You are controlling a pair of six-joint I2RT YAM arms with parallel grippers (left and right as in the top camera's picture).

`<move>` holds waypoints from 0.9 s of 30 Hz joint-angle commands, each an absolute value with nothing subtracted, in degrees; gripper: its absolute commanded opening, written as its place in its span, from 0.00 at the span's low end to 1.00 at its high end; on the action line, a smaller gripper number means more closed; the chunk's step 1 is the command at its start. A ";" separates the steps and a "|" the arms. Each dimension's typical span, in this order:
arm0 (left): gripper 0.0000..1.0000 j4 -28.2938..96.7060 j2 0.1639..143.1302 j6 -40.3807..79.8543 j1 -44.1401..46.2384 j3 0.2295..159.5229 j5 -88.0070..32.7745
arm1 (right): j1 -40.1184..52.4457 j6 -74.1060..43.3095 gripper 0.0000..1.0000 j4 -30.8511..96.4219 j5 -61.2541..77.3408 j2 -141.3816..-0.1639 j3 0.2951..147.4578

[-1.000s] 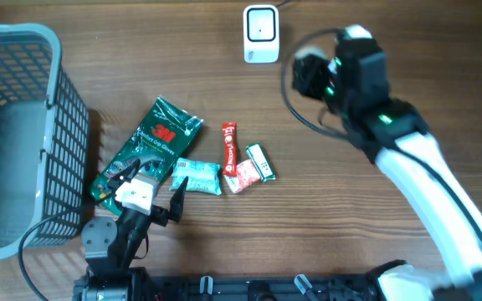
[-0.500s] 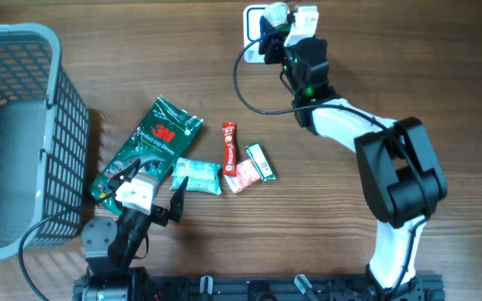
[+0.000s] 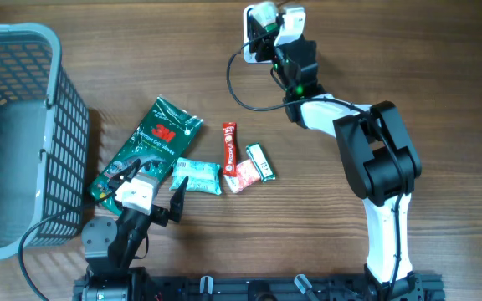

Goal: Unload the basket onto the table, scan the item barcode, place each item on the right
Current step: 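Lift the jar and hold its label up to the scanner, then carry the jar right and set it down at the table's right edge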

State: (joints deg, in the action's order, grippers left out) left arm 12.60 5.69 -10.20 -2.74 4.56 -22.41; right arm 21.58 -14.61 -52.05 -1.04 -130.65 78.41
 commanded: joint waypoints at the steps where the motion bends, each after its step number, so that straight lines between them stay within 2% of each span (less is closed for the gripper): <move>1: 1.00 12.40 5.43 -9.69 -2.83 4.08 -23.11 | 21.69 -13.52 0.68 -52.86 0.49 -130.30 80.68; 5: 1.00 12.40 5.43 -9.69 -2.83 4.08 -23.11 | 20.45 -12.93 0.68 -45.84 0.47 -125.14 80.66; 10: 1.00 12.38 5.43 -9.69 -2.83 4.08 -23.11 | 15.11 -8.56 0.65 -22.31 -4.34 -110.93 80.66; 14: 1.00 12.38 5.43 -9.69 -2.83 4.08 -23.11 | 6.68 -13.93 0.67 2.63 -12.91 -101.32 80.66; 19: 1.00 12.38 5.43 -9.69 -2.83 4.08 -23.11 | -8.80 -18.39 0.66 24.18 -13.32 -99.55 80.55; 24: 1.00 12.40 5.43 -9.69 -2.83 4.08 -23.11 | -26.37 -18.09 0.68 30.61 -8.93 -103.94 80.51; 27: 1.00 12.38 5.43 -9.69 -2.83 4.08 -23.11 | -33.04 -18.04 0.68 31.64 -6.02 -107.37 80.51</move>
